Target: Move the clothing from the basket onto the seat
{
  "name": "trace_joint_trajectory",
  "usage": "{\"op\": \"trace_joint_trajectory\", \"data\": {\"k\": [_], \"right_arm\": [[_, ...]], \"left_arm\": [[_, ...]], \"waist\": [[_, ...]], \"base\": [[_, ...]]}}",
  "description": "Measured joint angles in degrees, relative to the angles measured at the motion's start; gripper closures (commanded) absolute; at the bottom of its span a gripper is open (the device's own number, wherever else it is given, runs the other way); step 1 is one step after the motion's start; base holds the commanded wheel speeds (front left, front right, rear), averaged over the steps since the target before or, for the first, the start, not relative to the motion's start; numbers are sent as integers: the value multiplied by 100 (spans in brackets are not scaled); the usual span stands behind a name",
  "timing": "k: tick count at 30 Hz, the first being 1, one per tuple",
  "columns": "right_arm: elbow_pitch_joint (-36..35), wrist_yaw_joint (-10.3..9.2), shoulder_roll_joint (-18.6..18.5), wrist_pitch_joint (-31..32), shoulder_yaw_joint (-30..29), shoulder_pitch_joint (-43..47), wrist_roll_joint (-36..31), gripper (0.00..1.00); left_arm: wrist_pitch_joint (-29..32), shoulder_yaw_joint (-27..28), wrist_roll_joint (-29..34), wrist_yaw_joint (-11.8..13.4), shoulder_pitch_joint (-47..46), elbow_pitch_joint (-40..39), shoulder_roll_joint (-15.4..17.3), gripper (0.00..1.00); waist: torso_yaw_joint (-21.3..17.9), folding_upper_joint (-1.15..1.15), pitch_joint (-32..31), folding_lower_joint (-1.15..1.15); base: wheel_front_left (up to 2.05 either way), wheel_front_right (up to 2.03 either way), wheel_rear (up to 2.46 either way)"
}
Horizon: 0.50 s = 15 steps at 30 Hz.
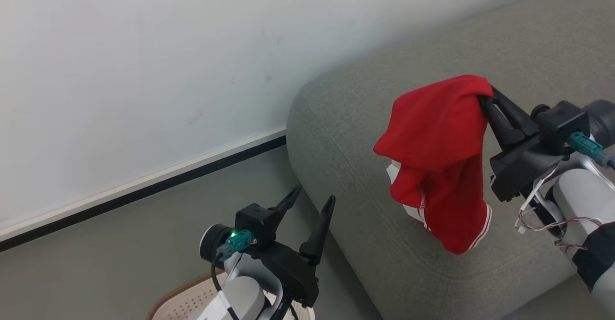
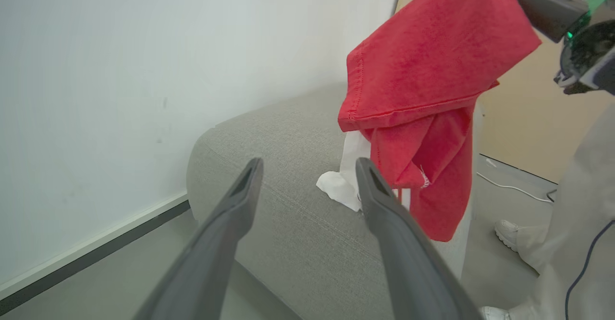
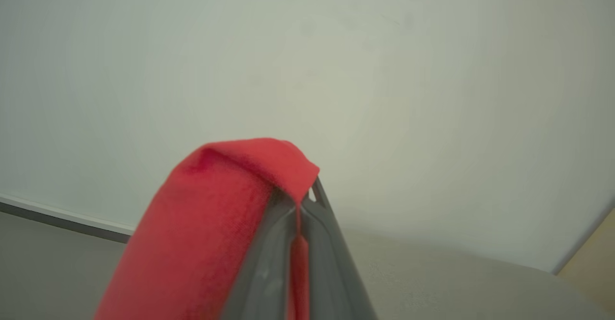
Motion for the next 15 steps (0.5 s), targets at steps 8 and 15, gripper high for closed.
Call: {"op": "trace_joint_trajectory", "data": {"k": [8, 15], "right_arm": [[-204, -15, -289, 0, -178, 46, 14, 100], [-276, -15, -416, 60, -403, -286, 116, 100]], "left_arm": [[-1, -163, 229, 15, -3, -172, -45, 0], [-1, -261, 434, 55, -87, -336, 16, 0]], "waist": [[-210, 0, 318, 0], [-163, 0, 725, 0]], "base": [[0, 0, 0], [0, 0, 0]]}}
